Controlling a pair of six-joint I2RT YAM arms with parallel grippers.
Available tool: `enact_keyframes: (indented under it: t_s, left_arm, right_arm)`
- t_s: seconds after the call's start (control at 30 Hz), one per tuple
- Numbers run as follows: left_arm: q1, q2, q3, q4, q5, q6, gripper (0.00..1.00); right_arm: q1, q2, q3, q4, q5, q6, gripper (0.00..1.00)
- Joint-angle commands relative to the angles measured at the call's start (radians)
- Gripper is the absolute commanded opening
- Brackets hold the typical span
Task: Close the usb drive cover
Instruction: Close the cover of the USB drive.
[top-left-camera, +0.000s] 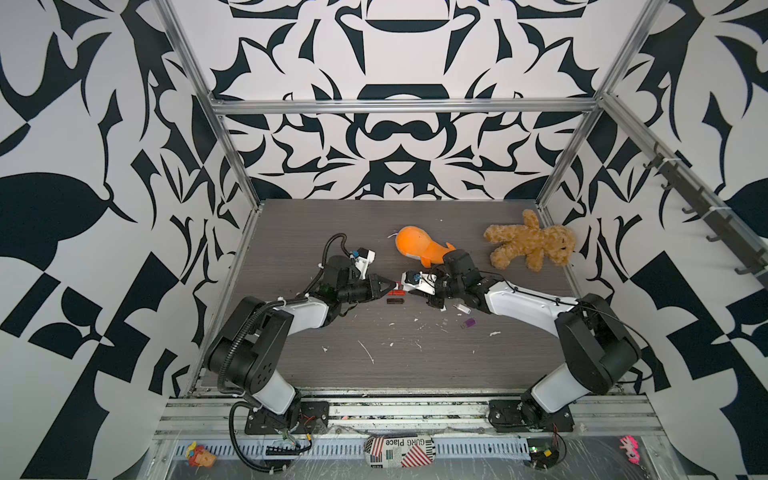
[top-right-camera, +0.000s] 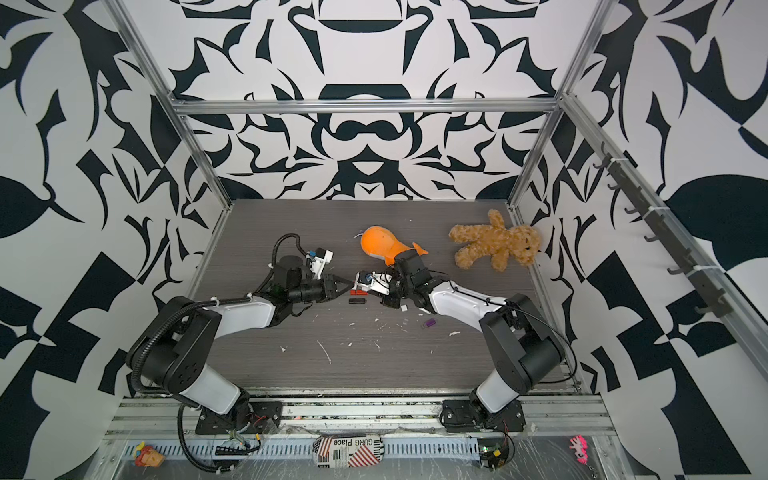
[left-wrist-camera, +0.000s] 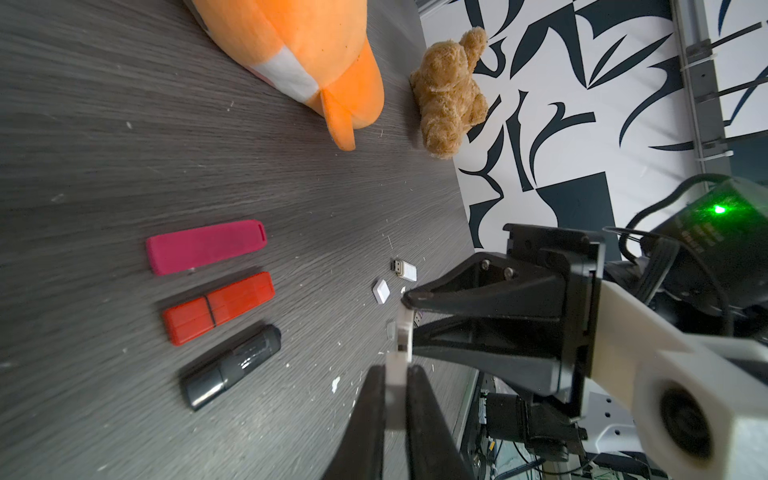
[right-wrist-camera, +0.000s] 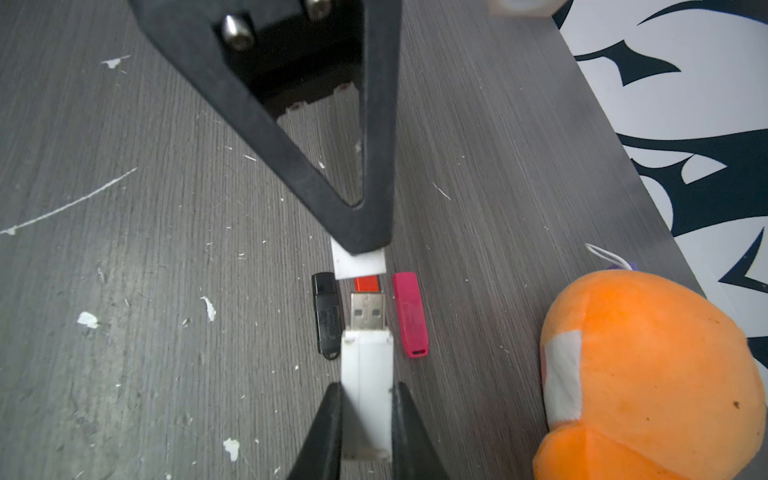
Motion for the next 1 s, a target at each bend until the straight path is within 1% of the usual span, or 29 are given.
enact_keyframes:
  t_s: [0.0, 0.4, 0.63, 0.97]
  left_arm:
    - [0.002, 0.004, -0.001, 0.028, -0.001, -0.012, 0.13]
    - [0.002, 0.008, -0.016, 0.046, -0.003, -0.016, 0.13]
    - [-0.001, -0.016, -0.025, 0.01, -0.025, 0.01, 0.13]
    - [-0.018, -0.004, -0.011, 0.006, -0.031, 0.017, 0.13]
  right_arm:
    - [0.009, -0.006, 0.005, 0.039, -0.001, 0.029, 0.11]
    - [0.035, 0.006, 0.006, 0.071, 0.012, 0.059, 0.11]
    - [0.035, -0.001, 0.006, 0.065, 0.04, 0.061, 0.1]
    - [0.046, -0.001, 0.009, 0.072, 0.002, 0.071, 0.1]
